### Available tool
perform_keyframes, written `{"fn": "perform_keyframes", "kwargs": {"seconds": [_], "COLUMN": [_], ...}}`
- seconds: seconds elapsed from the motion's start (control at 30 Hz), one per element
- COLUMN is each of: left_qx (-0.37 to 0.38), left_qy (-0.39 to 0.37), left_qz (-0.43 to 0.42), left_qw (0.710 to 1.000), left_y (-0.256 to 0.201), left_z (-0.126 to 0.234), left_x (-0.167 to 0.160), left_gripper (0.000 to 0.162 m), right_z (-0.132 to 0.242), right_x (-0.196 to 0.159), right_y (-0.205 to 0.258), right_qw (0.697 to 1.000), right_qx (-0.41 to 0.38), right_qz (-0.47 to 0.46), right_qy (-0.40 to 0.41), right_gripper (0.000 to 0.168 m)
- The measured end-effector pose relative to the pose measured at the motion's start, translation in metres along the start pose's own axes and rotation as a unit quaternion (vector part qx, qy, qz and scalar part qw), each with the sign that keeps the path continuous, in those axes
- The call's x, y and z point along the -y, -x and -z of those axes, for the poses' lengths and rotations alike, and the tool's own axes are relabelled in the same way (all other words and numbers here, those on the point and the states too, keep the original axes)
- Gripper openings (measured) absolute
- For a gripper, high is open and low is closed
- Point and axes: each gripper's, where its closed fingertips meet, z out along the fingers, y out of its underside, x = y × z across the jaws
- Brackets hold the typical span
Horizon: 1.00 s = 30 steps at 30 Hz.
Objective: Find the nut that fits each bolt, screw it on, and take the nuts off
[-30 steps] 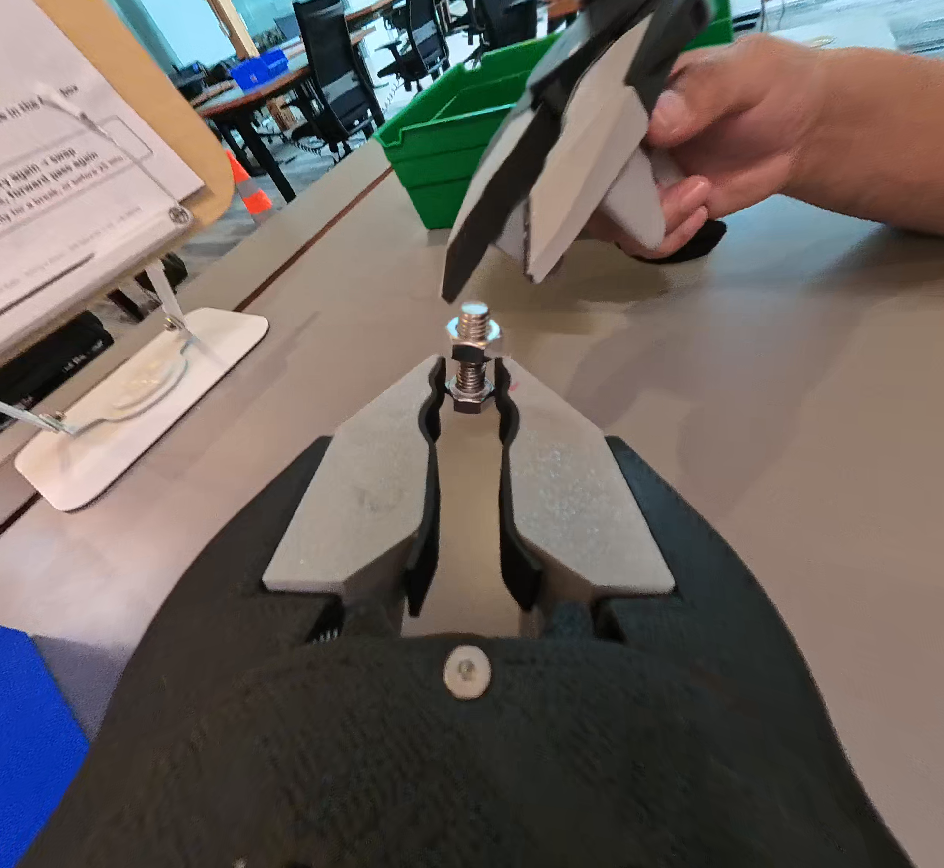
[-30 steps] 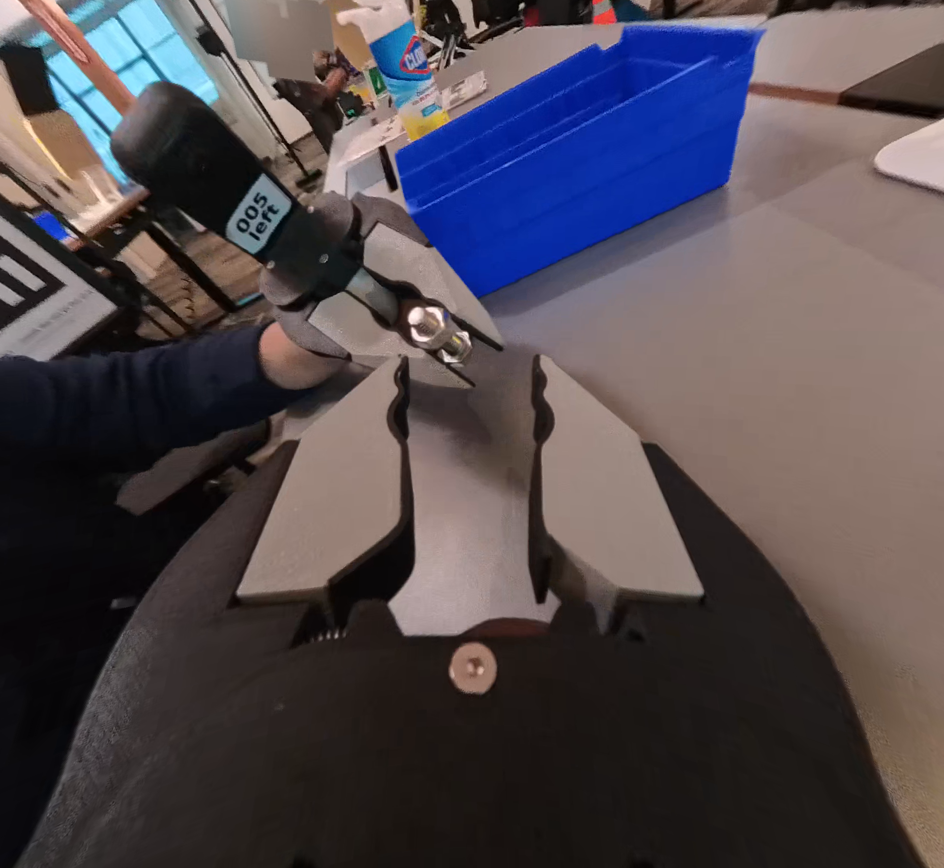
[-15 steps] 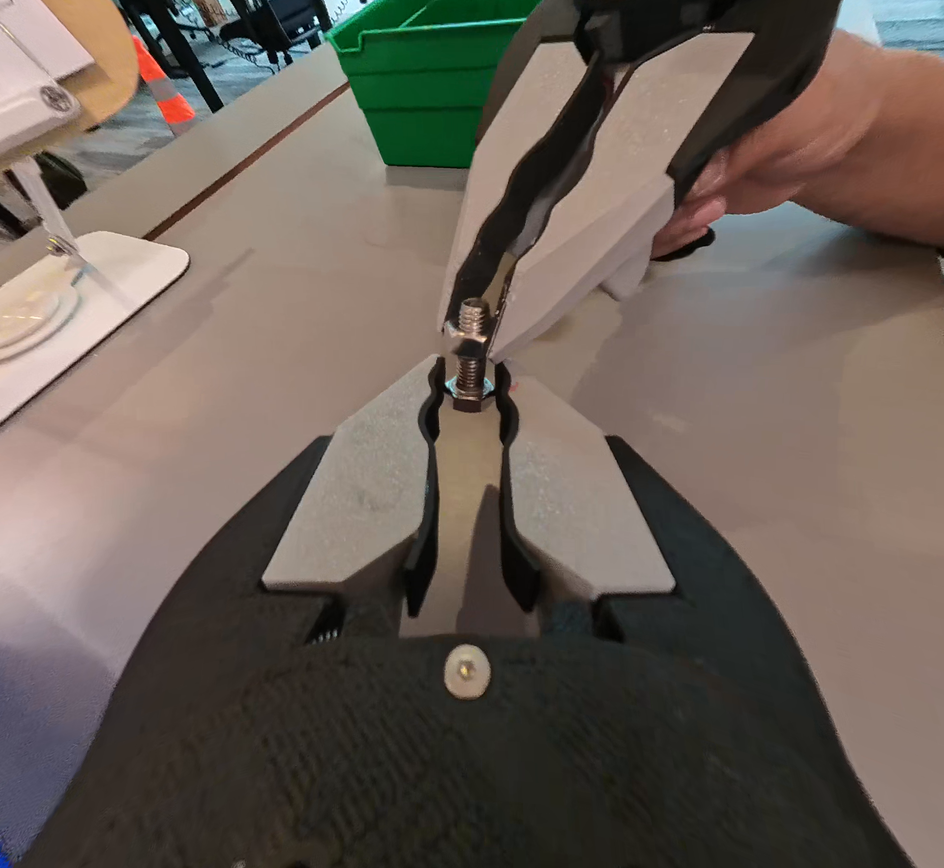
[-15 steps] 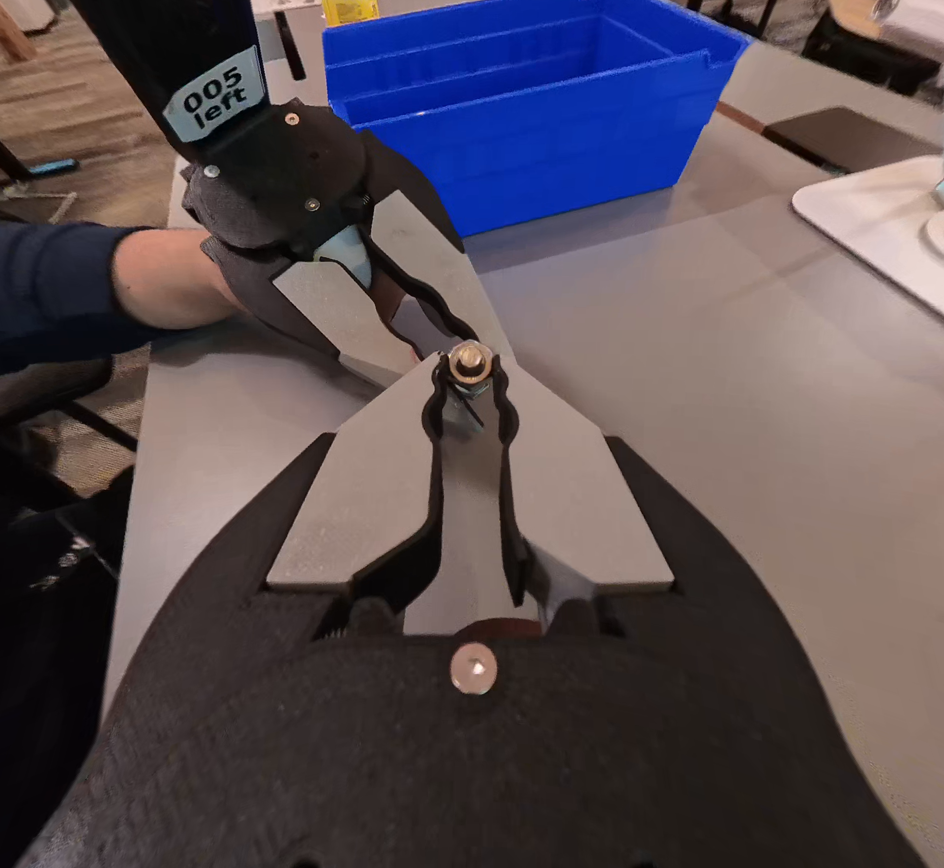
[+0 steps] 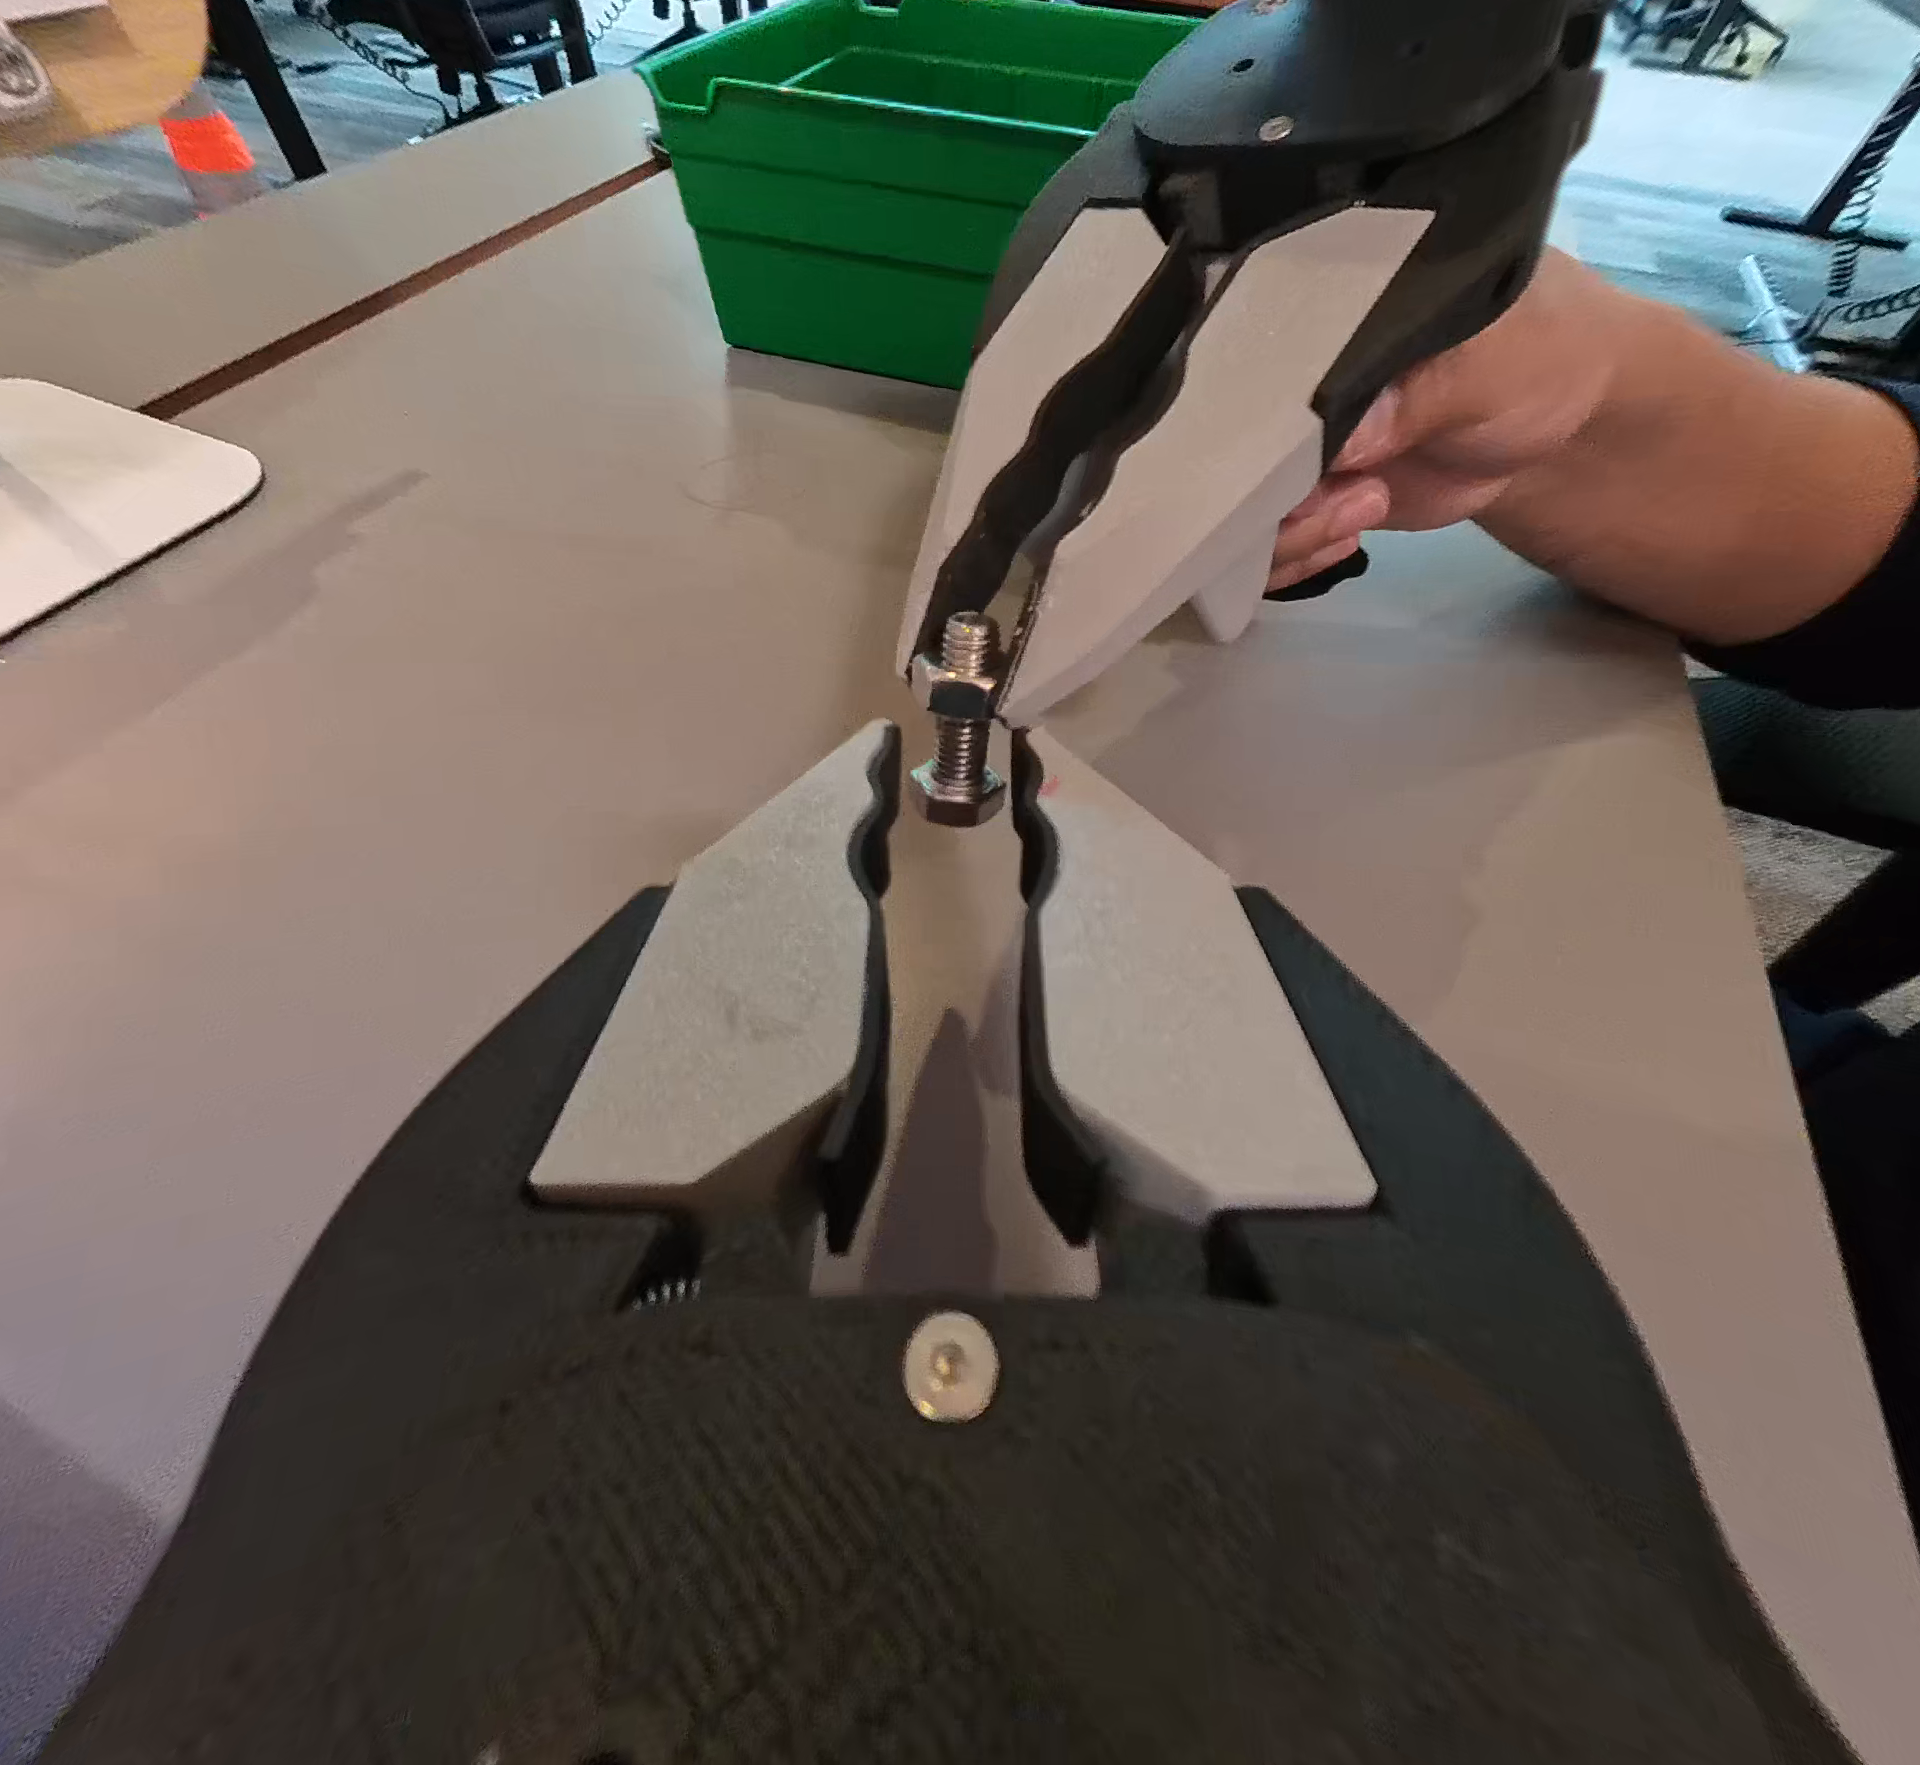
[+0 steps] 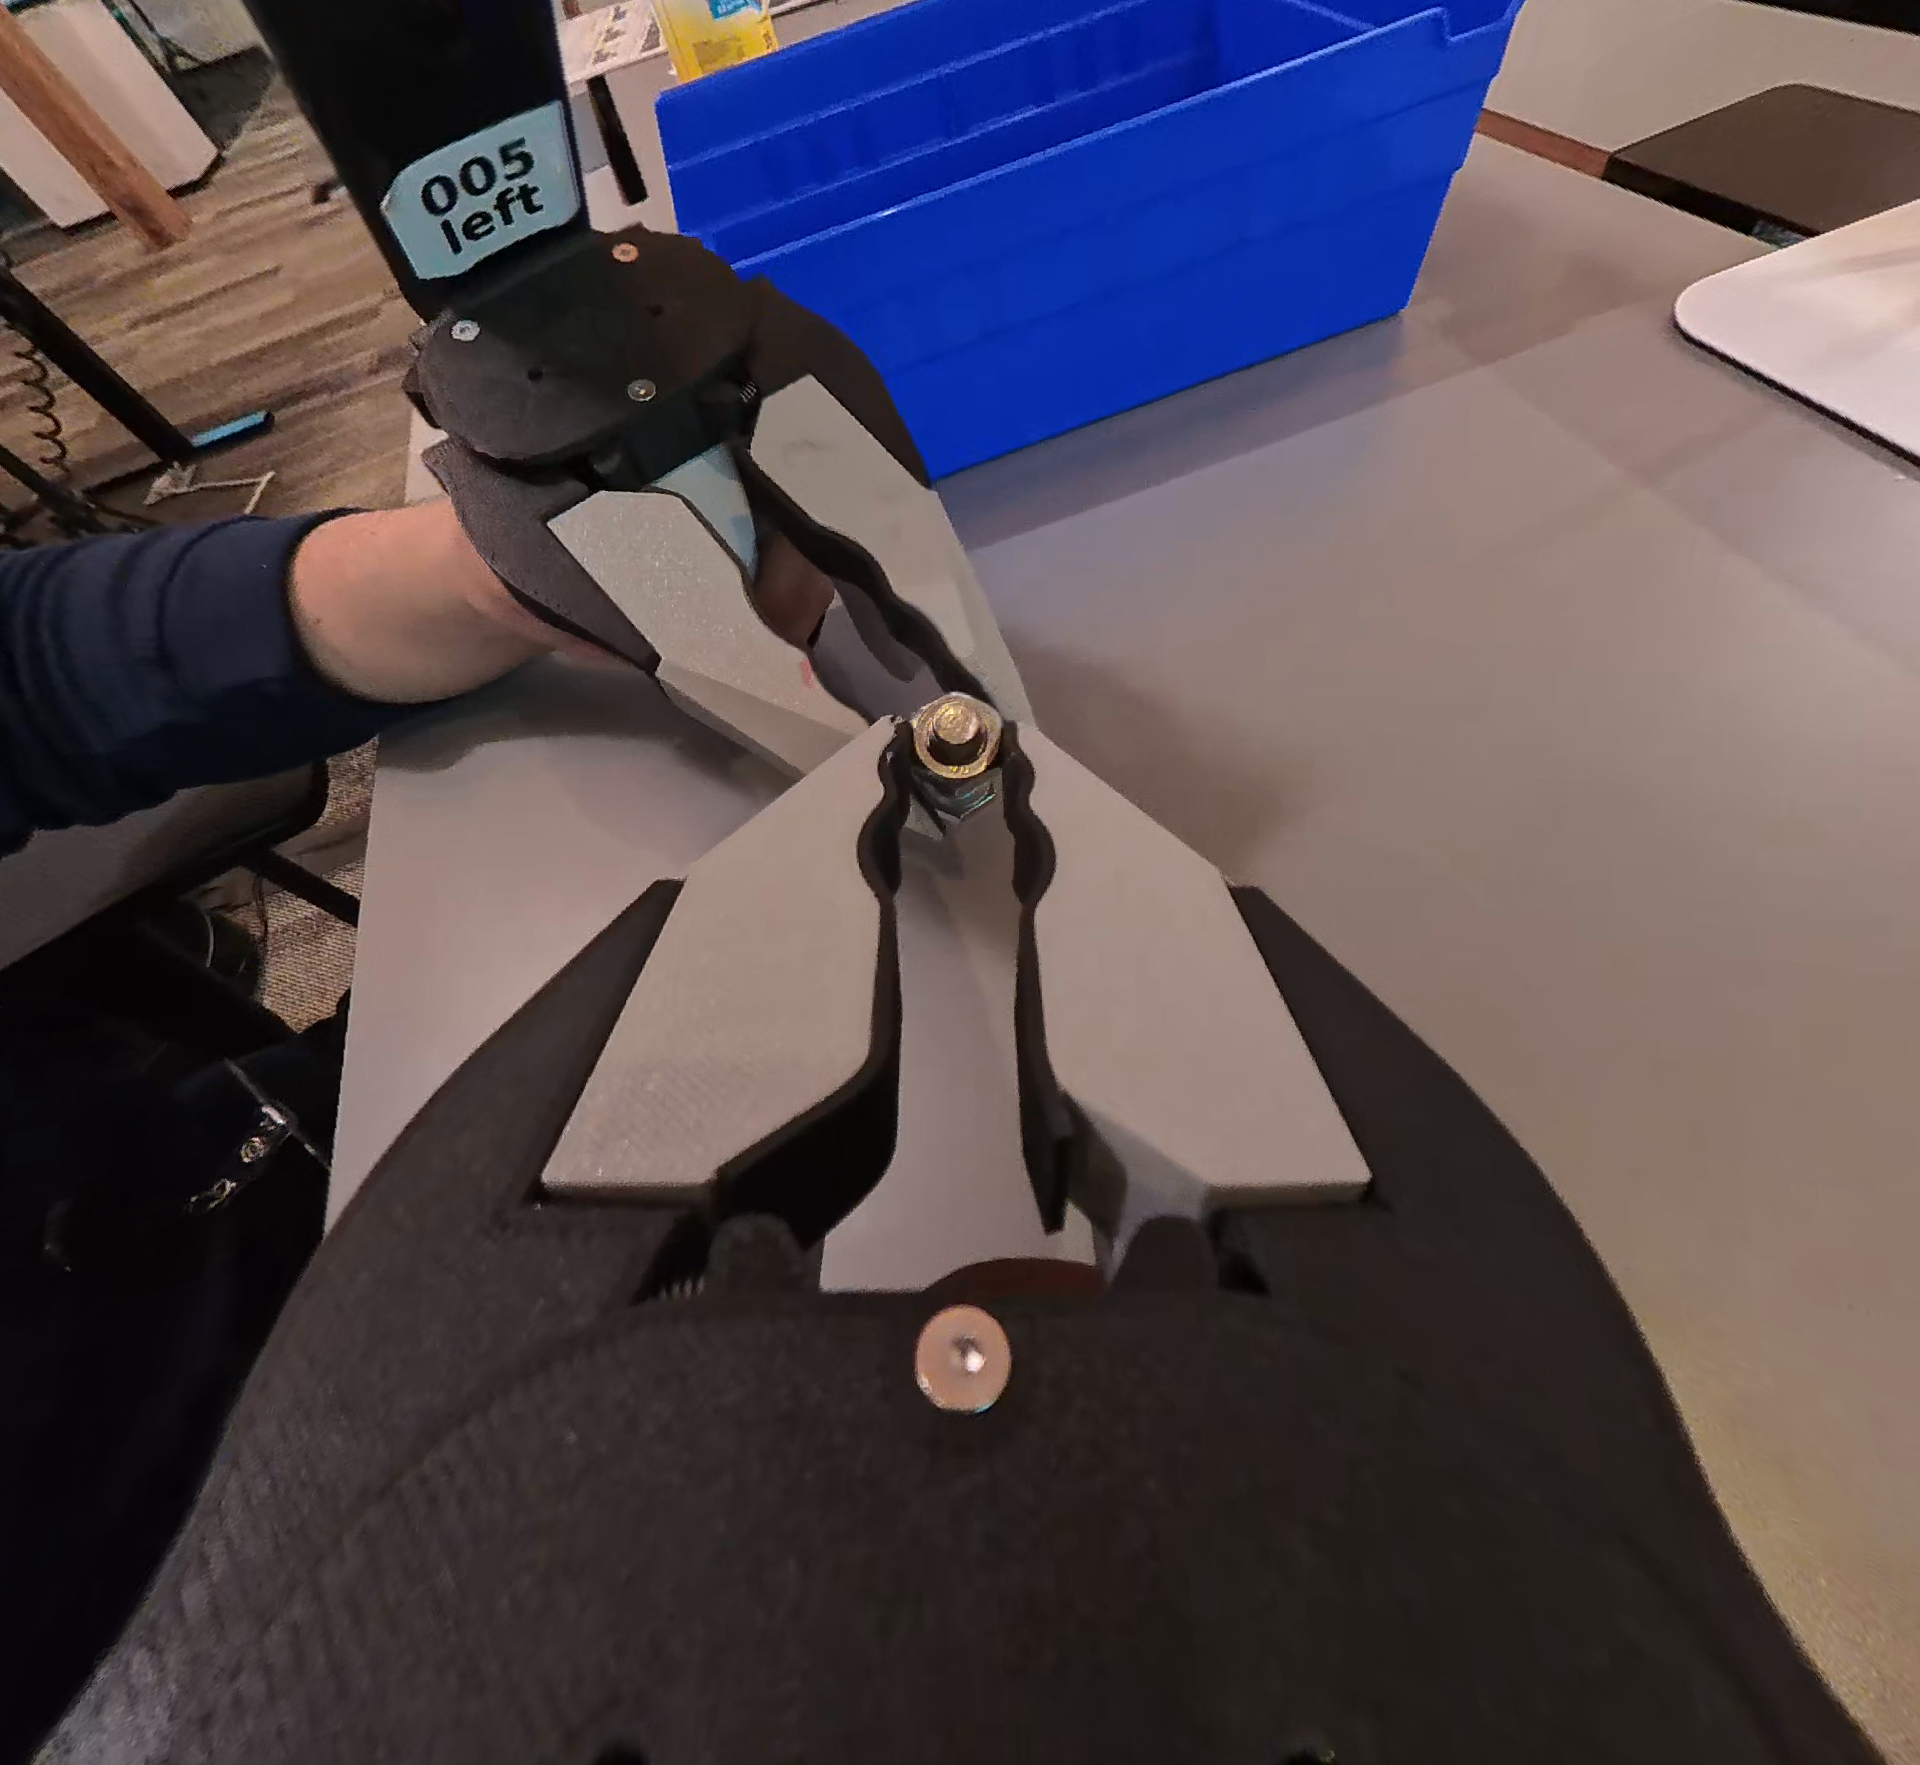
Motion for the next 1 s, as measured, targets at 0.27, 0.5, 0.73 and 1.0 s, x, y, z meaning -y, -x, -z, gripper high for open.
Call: {"fn": "perform_keyframes", "kwargs": {"seconds": [0.27, 0.5, 0.73, 1.0], "left_qx": [-0.024, -0.018, -0.035, -0.017], "left_qy": [-0.017, -0.003, -0.013, -0.001], "left_qz": [0.02, 0.002, 0.037, 0.053], "left_qw": [0.999, 1.0, 0.999, 0.998], "left_y": [-0.004, -0.007, -0.007, 0.001], "left_z": [0.003, 0.0, 0.001, 0.001], "left_x": [0.005, 0.002, 0.004, 0.0], "left_gripper": [0.007, 0.007, 0.007, 0.006], "right_z": [0.003, 0.001, 0.002, 0.007], "right_x": [0.001, 0.0, 0.002, 0.012], "right_y": [0.003, 0.008, 0.006, 0.007], "right_qw": [0.999, 0.998, 0.998, 0.996], "right_qx": [0.02, 0.042, 0.039, 0.055], "right_qz": [-0.023, -0.037, -0.036, -0.053], "right_qy": [-0.015, -0.019, -0.024, -0.055], "right_gripper": [0.015, 0.014, 0.014, 0.029]}}
